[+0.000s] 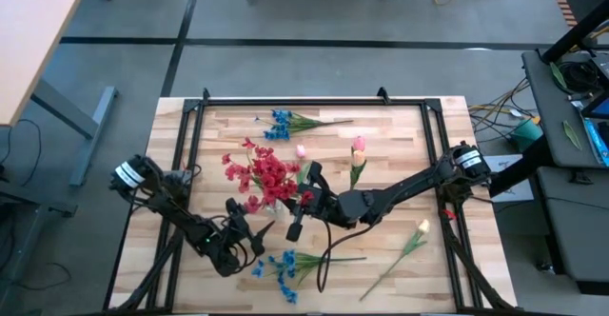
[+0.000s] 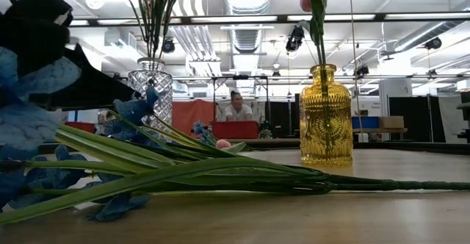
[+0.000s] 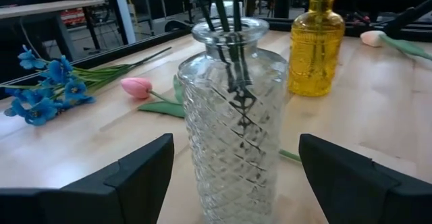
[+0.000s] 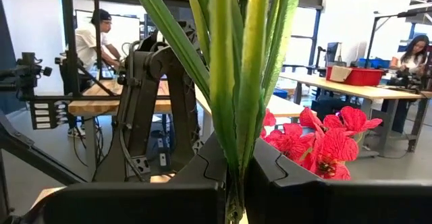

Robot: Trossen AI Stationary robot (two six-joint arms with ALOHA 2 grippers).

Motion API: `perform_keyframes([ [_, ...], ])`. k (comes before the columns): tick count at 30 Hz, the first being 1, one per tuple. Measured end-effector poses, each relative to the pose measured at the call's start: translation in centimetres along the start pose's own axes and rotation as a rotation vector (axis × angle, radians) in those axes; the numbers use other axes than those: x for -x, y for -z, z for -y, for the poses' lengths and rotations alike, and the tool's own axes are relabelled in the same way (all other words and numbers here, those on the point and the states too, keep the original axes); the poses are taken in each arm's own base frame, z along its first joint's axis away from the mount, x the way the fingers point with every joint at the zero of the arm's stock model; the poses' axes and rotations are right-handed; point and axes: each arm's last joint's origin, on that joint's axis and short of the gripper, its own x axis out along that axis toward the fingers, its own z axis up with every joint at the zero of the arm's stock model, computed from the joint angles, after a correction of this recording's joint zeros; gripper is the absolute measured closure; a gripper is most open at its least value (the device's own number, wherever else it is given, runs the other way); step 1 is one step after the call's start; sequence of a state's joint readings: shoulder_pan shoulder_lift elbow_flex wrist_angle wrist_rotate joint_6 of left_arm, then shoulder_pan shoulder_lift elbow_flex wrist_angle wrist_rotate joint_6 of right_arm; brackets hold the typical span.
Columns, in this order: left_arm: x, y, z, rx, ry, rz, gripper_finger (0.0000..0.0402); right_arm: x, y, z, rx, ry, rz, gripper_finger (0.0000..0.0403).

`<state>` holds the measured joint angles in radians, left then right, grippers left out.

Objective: Sort flowers into vase by color
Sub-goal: Put the red flower into the transparent vase

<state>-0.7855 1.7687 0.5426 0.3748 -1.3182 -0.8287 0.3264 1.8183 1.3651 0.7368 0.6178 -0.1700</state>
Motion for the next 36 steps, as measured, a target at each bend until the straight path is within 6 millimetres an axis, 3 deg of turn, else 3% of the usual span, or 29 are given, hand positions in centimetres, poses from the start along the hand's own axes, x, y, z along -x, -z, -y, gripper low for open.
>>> perform_keyframes([
  [36, -0.67, -0.17, -0.16, -0.010, -0.024, -0.001, 0.0112, -0.48, 0.54, 0.64, -0.001, -0.009, -0.034, 0.0390],
])
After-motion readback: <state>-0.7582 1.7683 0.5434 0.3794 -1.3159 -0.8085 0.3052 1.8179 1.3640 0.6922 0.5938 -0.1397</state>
